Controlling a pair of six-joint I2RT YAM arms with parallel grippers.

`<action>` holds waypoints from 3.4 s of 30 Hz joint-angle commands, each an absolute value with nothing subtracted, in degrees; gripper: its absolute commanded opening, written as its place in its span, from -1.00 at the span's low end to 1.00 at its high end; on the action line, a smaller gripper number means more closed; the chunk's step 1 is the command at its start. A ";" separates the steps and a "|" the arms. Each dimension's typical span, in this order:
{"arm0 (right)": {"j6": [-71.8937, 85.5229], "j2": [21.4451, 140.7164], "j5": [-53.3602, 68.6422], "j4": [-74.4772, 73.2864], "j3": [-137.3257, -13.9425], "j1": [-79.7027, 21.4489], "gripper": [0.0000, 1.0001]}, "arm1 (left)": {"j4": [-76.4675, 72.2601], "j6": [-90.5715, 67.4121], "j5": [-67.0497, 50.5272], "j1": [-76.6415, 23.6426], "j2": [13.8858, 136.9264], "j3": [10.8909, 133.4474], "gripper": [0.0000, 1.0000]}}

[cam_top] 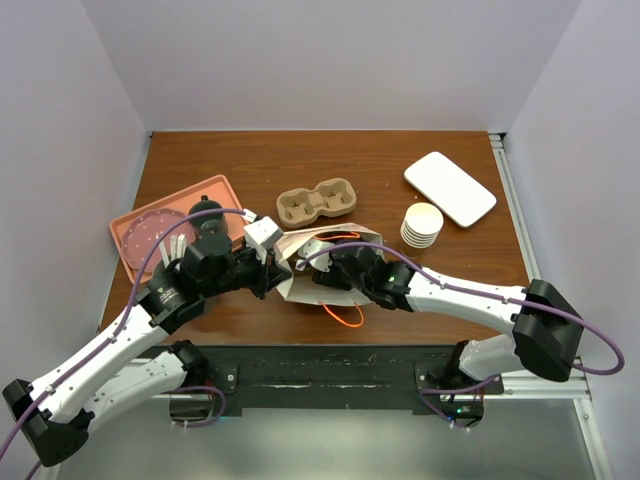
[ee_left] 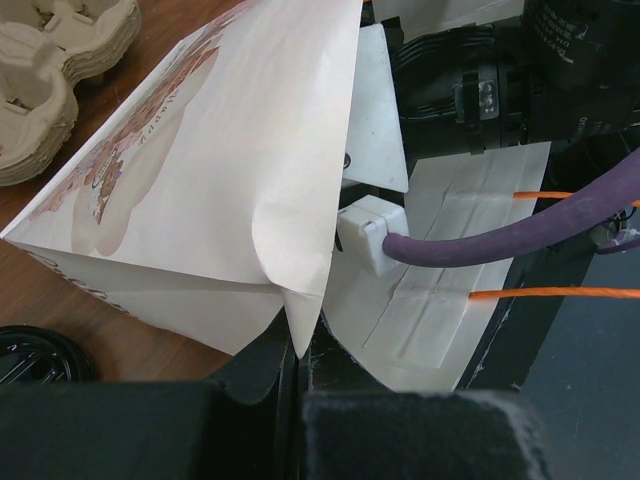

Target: Pack the takeout coffee

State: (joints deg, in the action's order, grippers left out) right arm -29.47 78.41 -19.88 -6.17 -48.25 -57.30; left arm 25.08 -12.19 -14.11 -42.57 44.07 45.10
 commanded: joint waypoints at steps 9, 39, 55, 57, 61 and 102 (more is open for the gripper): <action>-26.89 79.54 -19.42 -6.24 -48.34 -56.08 0.70 | 22.59 -10.72 -16.35 -43.07 43.77 46.50 -1.00; -26.46 75.76 -19.86 -10.98 -52.21 -53.61 0.97 | 24.70 -15.11 -15.03 -43.07 49.74 53.17 -1.00; -25.23 73.83 -20.48 -14.41 -55.46 -51.94 0.97 | 23.91 -17.75 -17.22 -43.07 51.41 53.52 -1.00; -25.14 73.57 -20.30 -14.50 -55.20 -51.68 0.97 | 23.82 -18.02 -17.40 -43.07 51.50 53.44 -1.00; -24.70 73.30 -20.04 -14.94 -55.37 -51.15 0.97 | 23.91 -18.63 -17.67 -43.07 51.50 53.70 -1.00; -13.36 72.86 -17.93 -18.98 -56.95 -49.92 0.87 | 32.17 -23.55 -19.25 -43.07 58.18 68.29 -0.43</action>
State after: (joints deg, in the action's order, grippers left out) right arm -14.44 75.07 -18.22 -19.38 -56.23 -50.24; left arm 32.03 -22.15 -18.24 -42.57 58.08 64.84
